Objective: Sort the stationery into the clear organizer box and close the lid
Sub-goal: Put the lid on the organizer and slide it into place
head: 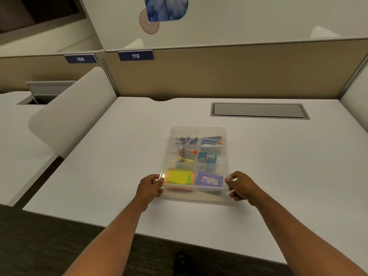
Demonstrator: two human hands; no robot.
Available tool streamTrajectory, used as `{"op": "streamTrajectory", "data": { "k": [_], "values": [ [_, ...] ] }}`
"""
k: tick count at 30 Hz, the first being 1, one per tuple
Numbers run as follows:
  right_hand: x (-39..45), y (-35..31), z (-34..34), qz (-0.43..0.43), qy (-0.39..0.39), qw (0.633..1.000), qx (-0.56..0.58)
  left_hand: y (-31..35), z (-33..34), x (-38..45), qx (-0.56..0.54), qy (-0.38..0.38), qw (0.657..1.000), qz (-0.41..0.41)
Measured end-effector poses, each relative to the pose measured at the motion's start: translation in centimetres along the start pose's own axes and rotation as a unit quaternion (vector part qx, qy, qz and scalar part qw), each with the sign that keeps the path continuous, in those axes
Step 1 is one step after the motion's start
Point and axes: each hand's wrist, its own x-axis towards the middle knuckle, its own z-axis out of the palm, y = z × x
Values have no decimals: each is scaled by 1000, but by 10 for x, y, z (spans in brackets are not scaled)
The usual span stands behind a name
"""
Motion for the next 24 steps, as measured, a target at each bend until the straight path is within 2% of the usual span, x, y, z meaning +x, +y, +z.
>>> {"op": "streamTrajectory", "data": {
  "k": [5,8,13,15,24],
  "values": [
    [2,1,-5,15,-17,998,53,2,-8,3,14,-9,1000,1],
    [5,1,-10,18,-18,999,26,7,-10,11,19,-5,1000,-2],
    [25,-6,-10,1,115,992,59,25,-1,39,39,26,999,17],
    [35,-15,-11,-14,145,987,65,35,4,52,54,34,998,29],
    [75,-52,-15,-28,164,984,63,69,26,113,104,31,993,43]
  ]
}}
